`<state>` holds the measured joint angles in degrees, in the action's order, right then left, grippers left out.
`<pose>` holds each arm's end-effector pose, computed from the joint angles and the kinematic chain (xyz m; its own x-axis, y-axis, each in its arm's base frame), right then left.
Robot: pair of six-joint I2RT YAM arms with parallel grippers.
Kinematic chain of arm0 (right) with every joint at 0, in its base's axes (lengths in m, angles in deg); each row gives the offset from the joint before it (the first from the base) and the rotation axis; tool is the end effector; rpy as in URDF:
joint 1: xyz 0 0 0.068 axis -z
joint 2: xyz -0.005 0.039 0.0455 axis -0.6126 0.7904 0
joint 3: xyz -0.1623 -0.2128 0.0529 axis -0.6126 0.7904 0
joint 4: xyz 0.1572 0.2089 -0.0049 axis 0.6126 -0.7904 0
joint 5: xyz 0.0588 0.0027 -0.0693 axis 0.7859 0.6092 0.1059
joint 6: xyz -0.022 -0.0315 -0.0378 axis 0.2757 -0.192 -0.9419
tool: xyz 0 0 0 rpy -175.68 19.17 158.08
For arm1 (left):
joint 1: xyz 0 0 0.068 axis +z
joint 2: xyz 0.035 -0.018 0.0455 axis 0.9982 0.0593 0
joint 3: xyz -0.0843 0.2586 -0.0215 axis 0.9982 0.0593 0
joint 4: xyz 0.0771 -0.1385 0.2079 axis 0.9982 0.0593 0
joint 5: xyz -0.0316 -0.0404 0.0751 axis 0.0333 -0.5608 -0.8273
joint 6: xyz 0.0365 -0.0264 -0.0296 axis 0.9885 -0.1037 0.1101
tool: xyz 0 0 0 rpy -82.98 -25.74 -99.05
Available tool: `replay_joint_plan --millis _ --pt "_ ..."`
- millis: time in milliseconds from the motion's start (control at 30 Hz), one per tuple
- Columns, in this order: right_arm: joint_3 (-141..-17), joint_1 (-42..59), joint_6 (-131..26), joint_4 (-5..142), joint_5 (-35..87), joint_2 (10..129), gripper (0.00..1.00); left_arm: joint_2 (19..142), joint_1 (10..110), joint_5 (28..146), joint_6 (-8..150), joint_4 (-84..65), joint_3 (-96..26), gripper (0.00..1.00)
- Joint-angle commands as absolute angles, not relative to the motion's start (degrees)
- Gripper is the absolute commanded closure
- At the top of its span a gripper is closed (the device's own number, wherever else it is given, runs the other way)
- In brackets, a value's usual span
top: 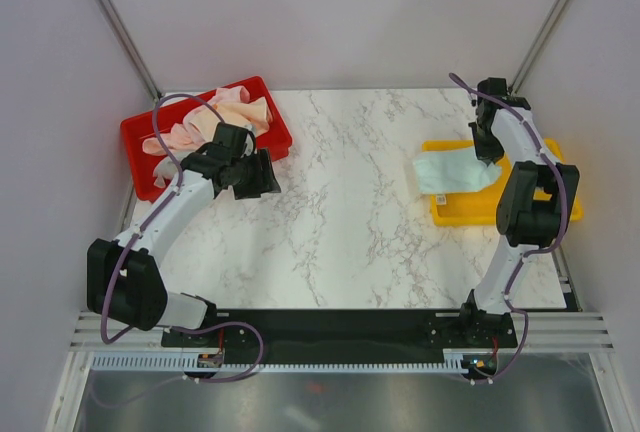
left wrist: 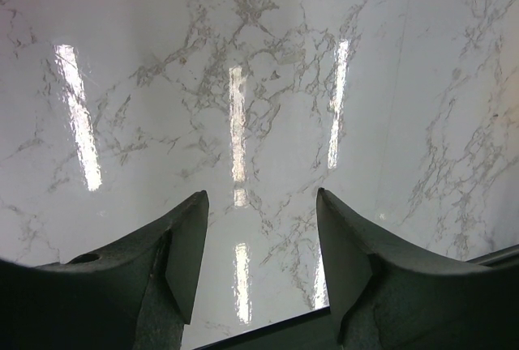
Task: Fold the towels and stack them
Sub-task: Neatly place the folded towel into the bin
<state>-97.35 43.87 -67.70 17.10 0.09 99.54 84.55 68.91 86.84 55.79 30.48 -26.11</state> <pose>0.4020 -0.0543 0.2447 -0.9496 -0.0358 -0.3116 0.0784 0.9347 -0.3465 0.2734 -0.0926 0.2714 -0.8652 -0.1870 -0.4653 -0.0076 0.9326 -0.3608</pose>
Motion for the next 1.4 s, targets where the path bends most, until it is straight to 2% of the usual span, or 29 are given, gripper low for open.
replay_joint_plan --millis 0,567,700,800,967,1033,1100,1167,1233,1367 --pt "-98.4 45.1 -69.7 18.7 -2.7 99.4 1.00 84.0 69.2 87.9 56.7 30.3 -28.2 0.36" --pt "-102.3 47.6 -68.5 20.1 -4.1 105.4 1.00 83.2 69.3 87.3 56.0 30.6 -29.6 0.35" --pt "-103.0 48.5 -66.5 19.9 -7.1 106.1 0.72 83.3 69.3 86.8 55.9 30.7 -30.0 0.34" --pt "-105.2 49.6 -63.1 17.7 -9.3 105.2 0.61 83.1 69.2 86.1 55.7 30.9 -30.5 0.34" --pt "-111.3 51.7 -56.4 13.6 -12.4 102.9 0.53 82.8 69.3 84.8 54.8 31.6 -33.5 0.34" --pt "-114.4 51.8 -54.4 11.3 -12.1 102.6 0.53 83.0 69.3 84.2 54.7 31.8 -35.8 0.34" --pt "-117.9 51.5 -51.8 8.7 -7.2 100.5 0.53 83.1 69.3 81.1 54.4 32.1 -37.4 0.34" --pt "-117.2 50.8 -50.7 10.0 -2.1 97.5 0.47 83.6 69.9 78.9 55.1 32.6 -41.1 0.34" --pt "-114.3 48.4 -48.8 12.0 4.6 91.8 0.34 84.3 71.0 72.6 56.2 33.3 -44.8 0.34" --pt "-105.2 43.0 -44.1 22.1 15.3 78.9 0.31 88.7 75.0 66.1 58.4 35.2 -50.8 0.33"
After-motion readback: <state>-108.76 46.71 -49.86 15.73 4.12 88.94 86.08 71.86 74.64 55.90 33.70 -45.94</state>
